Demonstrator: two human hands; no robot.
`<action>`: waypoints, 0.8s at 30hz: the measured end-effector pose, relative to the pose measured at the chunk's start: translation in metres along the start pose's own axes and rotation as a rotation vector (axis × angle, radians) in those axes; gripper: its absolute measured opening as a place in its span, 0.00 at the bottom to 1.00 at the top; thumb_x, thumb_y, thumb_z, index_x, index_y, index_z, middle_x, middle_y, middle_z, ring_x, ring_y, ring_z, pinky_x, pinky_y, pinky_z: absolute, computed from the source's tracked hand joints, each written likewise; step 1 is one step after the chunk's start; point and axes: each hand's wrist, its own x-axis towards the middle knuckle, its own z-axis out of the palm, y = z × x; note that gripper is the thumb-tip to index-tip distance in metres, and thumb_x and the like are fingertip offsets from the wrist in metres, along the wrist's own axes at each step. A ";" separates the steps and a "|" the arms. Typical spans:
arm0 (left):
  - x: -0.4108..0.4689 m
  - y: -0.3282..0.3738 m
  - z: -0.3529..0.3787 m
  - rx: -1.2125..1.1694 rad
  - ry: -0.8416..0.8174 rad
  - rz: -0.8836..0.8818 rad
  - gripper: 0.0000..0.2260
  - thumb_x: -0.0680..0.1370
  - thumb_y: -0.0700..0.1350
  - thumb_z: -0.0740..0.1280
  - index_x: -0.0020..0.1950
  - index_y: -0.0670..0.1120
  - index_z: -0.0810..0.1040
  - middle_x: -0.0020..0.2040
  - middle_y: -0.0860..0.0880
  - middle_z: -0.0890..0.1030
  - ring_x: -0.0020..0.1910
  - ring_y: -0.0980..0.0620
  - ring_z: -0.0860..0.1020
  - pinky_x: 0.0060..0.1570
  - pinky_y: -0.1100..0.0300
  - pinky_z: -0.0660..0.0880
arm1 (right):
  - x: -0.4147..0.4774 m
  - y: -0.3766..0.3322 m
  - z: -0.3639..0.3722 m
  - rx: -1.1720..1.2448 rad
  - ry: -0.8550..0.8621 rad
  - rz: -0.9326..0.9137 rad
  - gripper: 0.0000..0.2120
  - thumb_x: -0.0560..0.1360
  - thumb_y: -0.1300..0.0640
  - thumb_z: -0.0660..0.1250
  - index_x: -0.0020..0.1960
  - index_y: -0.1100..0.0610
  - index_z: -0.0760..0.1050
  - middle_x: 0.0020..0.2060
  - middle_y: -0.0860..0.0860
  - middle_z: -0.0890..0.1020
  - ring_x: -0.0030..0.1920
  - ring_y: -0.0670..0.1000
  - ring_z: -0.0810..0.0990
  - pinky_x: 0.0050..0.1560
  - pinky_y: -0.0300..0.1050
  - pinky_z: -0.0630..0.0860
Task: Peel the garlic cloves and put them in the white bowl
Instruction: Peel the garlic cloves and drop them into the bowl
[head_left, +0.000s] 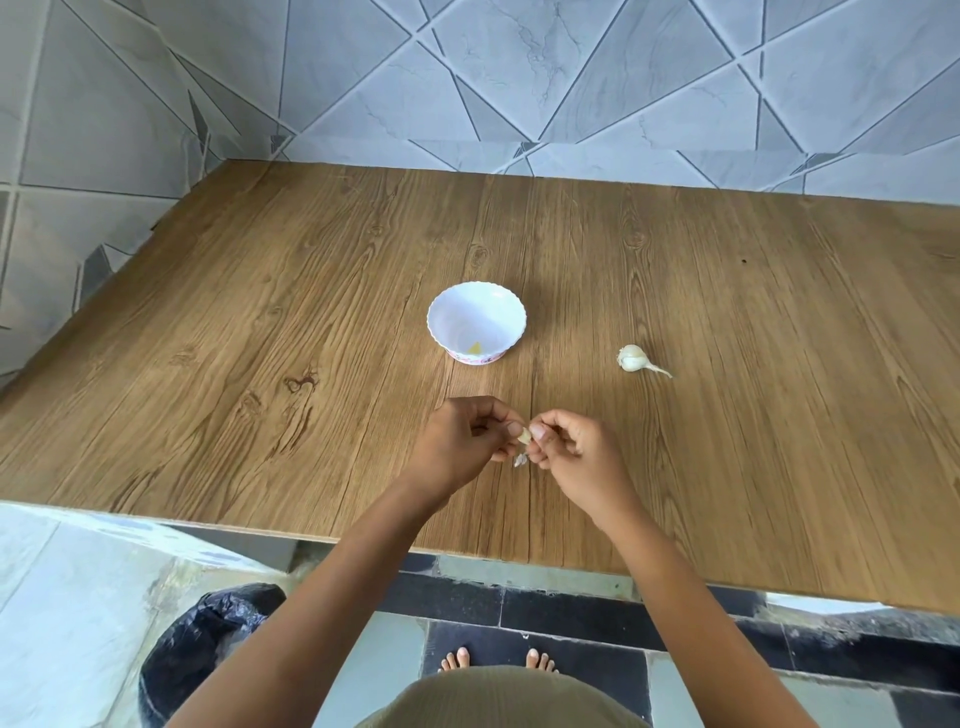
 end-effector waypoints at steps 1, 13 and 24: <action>0.000 0.000 0.000 -0.035 -0.012 -0.001 0.04 0.77 0.33 0.66 0.44 0.40 0.80 0.36 0.47 0.81 0.34 0.57 0.80 0.37 0.66 0.76 | 0.000 -0.002 0.000 0.063 -0.030 0.064 0.08 0.80 0.62 0.60 0.44 0.59 0.76 0.34 0.48 0.79 0.33 0.38 0.77 0.37 0.34 0.75; -0.001 -0.003 -0.004 -0.125 0.091 -0.059 0.03 0.76 0.35 0.68 0.46 0.37 0.80 0.34 0.43 0.80 0.32 0.54 0.78 0.34 0.66 0.75 | -0.001 0.012 0.004 -0.170 0.176 -0.180 0.03 0.71 0.64 0.71 0.42 0.57 0.81 0.35 0.44 0.82 0.38 0.40 0.79 0.38 0.29 0.74; 0.000 0.002 -0.001 -0.027 -0.004 -0.122 0.06 0.79 0.37 0.63 0.43 0.41 0.78 0.38 0.45 0.81 0.36 0.54 0.80 0.37 0.66 0.77 | -0.003 0.006 0.005 0.122 0.099 -0.094 0.08 0.73 0.62 0.71 0.46 0.50 0.80 0.37 0.45 0.84 0.38 0.42 0.82 0.41 0.38 0.79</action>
